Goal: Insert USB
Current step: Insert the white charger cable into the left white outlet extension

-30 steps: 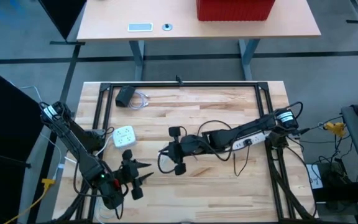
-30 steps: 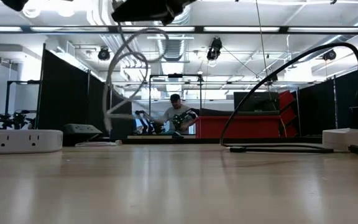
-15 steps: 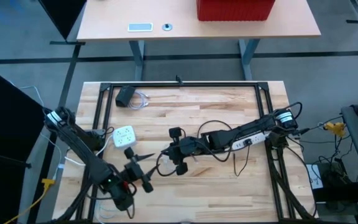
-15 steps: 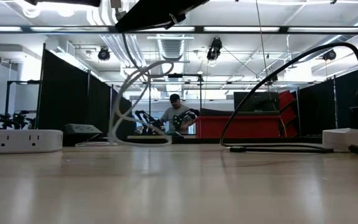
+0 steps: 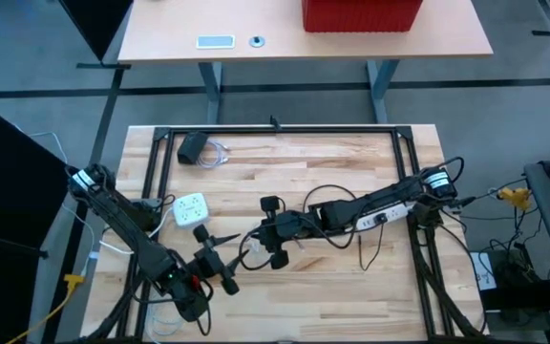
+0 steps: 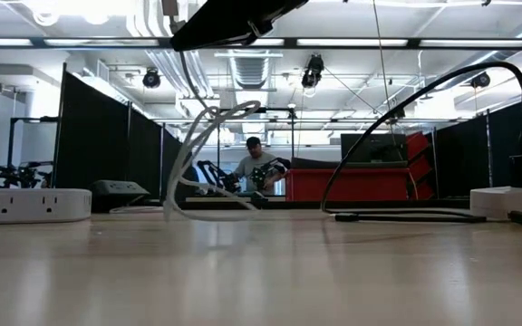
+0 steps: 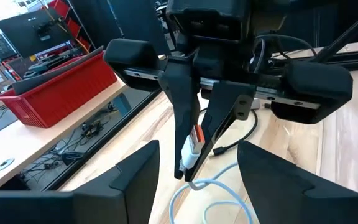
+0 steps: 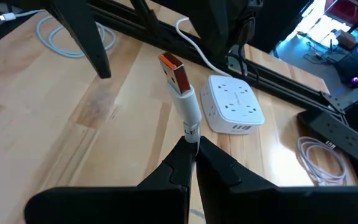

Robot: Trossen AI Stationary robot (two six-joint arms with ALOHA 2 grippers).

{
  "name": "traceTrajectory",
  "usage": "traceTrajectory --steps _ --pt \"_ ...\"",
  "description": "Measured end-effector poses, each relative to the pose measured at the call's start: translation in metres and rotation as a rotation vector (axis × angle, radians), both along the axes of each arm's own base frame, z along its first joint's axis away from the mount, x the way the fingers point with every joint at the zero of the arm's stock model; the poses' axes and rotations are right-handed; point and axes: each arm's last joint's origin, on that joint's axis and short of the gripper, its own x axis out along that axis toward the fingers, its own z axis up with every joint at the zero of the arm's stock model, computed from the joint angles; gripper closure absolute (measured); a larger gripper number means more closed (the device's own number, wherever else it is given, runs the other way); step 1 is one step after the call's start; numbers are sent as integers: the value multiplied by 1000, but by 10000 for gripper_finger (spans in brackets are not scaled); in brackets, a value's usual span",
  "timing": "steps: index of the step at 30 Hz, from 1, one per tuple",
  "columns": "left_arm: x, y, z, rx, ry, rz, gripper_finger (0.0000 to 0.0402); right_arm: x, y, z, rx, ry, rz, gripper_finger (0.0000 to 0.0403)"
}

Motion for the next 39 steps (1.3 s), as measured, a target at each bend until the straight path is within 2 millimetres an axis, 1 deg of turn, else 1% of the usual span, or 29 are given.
traceTrajectory --steps 6,15,20,23,25,27,29,34,39 --pt "1 2 0 -3 -2 8 211 0 0 0 9 0 -4 403" --pt "8 12 -5 -41 -27 59 231 0 -1 -1 32 2 -18 403" --pt "14 15 -10 -39 -25 80 250 -1 -1 -4 40 10 -23 403" --pt "22 15 -16 -37 -4 75 283 -1 -3 -5 53 14 -34 403" --pt "28 16 -19 -35 21 60 317 -1 -4 -6 53 17 -36 403" --pt "32 17 -20 -25 39 55 359 -1 -4 -7 51 25 -36 403" --pt "34 17 -17 -24 39 53 386 -1 -3 -7 51 27 -34 403" --pt "32 14 -4 -27 33 25 385 -1 -2 -5 58 11 -25 403" --pt "28 10 -4 -18 45 6 385 -1 -2 -5 63 14 -14 403"
